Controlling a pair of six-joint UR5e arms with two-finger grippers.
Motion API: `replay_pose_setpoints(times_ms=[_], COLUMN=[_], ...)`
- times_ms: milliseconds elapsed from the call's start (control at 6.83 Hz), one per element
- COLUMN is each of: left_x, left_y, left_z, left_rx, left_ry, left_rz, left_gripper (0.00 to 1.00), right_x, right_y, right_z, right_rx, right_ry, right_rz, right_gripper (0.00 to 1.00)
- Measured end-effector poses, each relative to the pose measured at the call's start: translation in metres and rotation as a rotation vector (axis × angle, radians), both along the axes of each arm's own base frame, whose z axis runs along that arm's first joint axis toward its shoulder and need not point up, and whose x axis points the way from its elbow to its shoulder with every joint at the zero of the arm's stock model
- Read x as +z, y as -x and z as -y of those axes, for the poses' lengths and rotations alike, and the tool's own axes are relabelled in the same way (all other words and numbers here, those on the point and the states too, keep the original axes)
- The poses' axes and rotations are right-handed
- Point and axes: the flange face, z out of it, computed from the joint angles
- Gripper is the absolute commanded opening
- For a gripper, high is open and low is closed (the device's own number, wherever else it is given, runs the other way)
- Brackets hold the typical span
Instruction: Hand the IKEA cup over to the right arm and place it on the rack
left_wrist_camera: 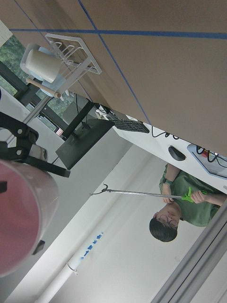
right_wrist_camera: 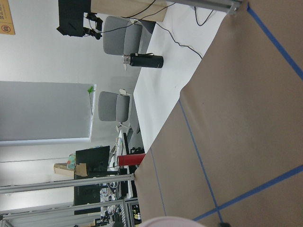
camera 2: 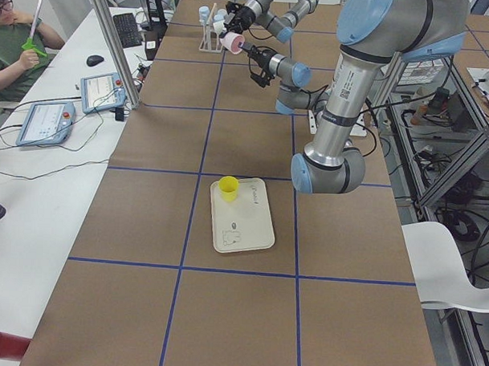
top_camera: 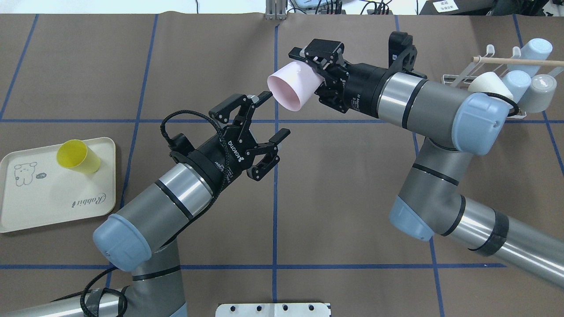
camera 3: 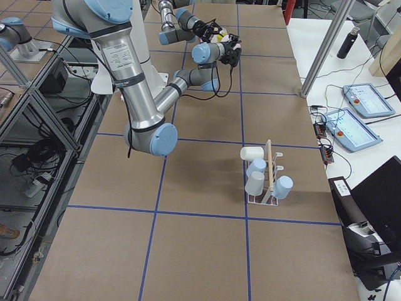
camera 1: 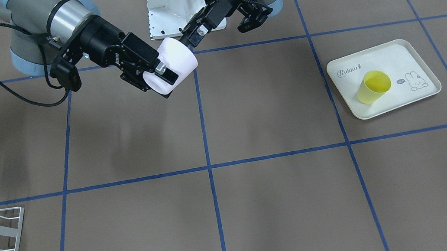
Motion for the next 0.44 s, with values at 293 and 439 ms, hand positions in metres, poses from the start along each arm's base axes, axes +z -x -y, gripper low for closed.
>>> replay_pose_setpoints(times_ms=[293,439], left_x=[0.003,0.004], left_y=[0.003,0.001], left_z=[0.003,0.004], left_rx=[-0.025,-0.055], left_ry=[-0.027,-0.068], left_rz=[0.045,0.12], left_gripper=[1.0,1.0], right_x=[0.023,0.038], right_y=[-0.049,-0.073], right_z=[0.037,0.054], right_rx=[0.118,0.184], right_ry=[-0.011,-0.037], right_rz=[-0.076,-0.153], right_gripper=[0.0,0.0])
